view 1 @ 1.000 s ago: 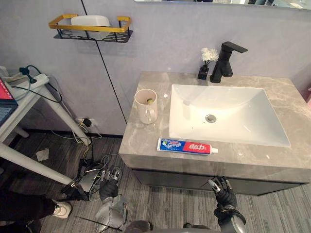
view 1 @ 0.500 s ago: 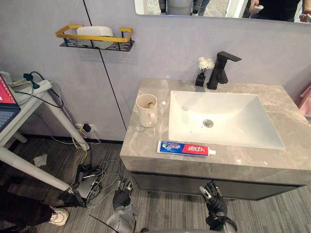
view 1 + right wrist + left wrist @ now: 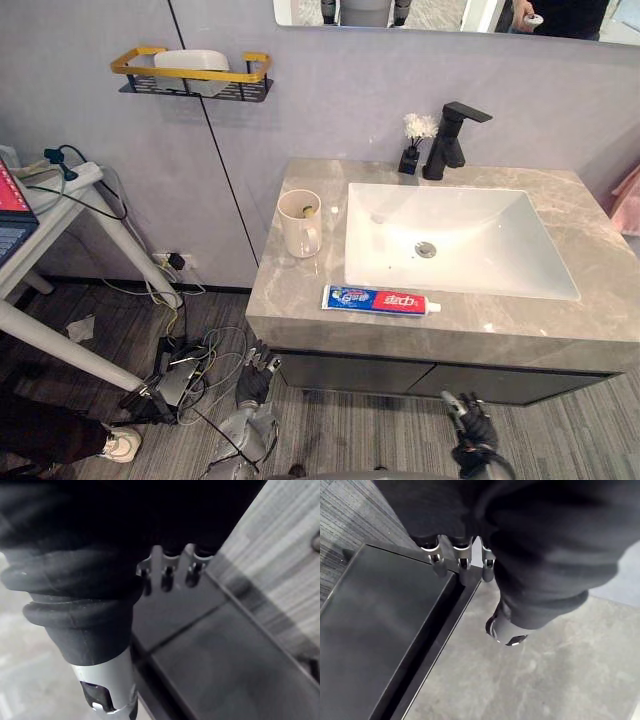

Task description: Organize washtable

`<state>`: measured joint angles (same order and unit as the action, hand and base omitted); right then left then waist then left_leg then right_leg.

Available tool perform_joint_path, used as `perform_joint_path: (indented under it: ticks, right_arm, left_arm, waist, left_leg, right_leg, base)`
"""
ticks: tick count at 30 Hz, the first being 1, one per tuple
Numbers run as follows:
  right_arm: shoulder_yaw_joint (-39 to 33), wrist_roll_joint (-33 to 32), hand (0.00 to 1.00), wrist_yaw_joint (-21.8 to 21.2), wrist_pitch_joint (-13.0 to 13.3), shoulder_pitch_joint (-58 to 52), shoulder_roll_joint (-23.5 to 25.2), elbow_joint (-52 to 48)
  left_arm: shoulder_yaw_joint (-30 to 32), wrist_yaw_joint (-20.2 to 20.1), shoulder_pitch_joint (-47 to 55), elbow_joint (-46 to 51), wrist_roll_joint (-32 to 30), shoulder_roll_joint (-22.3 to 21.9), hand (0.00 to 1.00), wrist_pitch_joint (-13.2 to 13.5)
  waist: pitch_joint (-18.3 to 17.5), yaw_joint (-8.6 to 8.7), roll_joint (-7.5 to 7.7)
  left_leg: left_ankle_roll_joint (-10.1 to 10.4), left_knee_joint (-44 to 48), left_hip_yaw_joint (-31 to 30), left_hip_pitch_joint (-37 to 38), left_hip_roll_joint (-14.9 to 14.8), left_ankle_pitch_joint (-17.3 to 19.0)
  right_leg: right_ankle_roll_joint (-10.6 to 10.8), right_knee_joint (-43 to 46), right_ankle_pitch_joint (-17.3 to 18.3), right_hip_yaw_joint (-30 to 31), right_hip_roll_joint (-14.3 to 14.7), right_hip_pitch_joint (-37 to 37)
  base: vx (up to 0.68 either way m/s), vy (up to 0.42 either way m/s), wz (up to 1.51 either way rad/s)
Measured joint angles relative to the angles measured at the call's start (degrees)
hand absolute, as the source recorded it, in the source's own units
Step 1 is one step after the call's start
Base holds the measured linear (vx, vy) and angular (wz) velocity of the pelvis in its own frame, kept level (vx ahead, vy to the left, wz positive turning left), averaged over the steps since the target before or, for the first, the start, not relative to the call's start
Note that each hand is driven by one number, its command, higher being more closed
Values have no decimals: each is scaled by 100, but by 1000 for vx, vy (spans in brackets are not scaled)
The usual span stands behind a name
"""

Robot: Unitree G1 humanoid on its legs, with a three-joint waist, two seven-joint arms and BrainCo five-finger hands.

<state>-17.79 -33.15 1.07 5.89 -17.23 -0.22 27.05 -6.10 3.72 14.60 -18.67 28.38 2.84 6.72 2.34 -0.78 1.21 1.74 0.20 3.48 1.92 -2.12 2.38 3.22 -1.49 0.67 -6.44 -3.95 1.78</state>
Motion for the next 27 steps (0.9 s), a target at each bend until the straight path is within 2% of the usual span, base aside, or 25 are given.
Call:
perform_joint_path:
  ticks: [4,7,9,12,15,20,22,24,26,27]
  right_arm:
    - [-1106,232,0,137,30,12,-269,-704]
    - [-1779,374,0,267,63,74,-536,-1416]
    - [-2200,580,0,408,226,257,-861,-2115]
    - [-2502,884,0,587,451,575,-1245,-2720]
    - [-2593,1136,0,781,615,973,-1630,-3209]
    - [-2283,1352,0,769,757,1704,-2360,-3933]
    - [-1679,1336,0,605,903,2000,-2762,-4065]
    - [-995,1290,0,324,909,2146,-3047,-4178]
    - [-357,1290,0,-23,884,2190,-3246,-4290]
    - [0,1301,0,-270,853,2191,-3296,-4330]
  left_arm:
    - [8,-75,20,3,-130,135,0,-3]
    - [0,-229,86,2,-157,185,0,-2]
    - [-22,-344,104,-70,-215,194,0,-1]
    - [-238,-493,26,-423,-360,193,0,4]
    - [-547,-551,-95,-843,-539,124,0,-18]
    - [-700,-726,-225,-1325,-891,71,0,-44]
    - [-737,-743,-250,-1350,-936,78,0,-59]
    - [-747,-752,-233,-1352,-937,82,0,-65]
    - [-766,-777,-220,-1353,-935,77,0,-69]
    - [-796,-833,-216,-1353,-934,79,0,-69]
  waist:
    - [53,27,7]
    - [92,157,57]
    - [96,223,52]
    - [95,304,58]
    - [115,315,94]
    - [172,305,155]
    - [250,311,240]
    - [281,296,279]
    - [297,251,268]
    - [319,169,241]
  left_leg:
    - [13,-3,147,26,9,27]
    - [2,-29,158,34,19,41]
    - [3,-57,169,26,21,42]
    - [9,-126,166,33,21,31]
    - [-25,-136,157,14,22,9]
    - [-27,-135,102,-38,23,8]
    - [-27,-133,-13,-37,33,8]
    - [-27,-133,-71,-42,47,9]
    - [-30,-127,-184,-74,77,7]
    - [-36,-123,-211,-73,80,3]
  right_leg:
    - [18,-81,-83,154,-4,-13]
    - [31,-106,-85,170,-9,-15]
    - [62,-146,-71,184,-7,-42]
    - [65,-155,-76,182,-2,-56]
    - [18,-155,-113,188,3,-85]
    - [18,-154,-112,122,2,-73]
    - [26,-154,-104,5,-8,-18]
    - [40,-148,-92,-49,-20,-4]
    - [74,-104,-53,-131,-48,-5]
    - [83,-52,-45,-142,-55,-11]
  base:
    - [-35,22,-22]
    - [-20,11,-4]
    - [-17,4,-5]
    - [10,-3,-1]
    - [55,-9,-3]
    - [52,-9,6]
    - [14,-3,22]
    - [-10,4,21]
    - [-7,9,24]
    - [1,22,20]
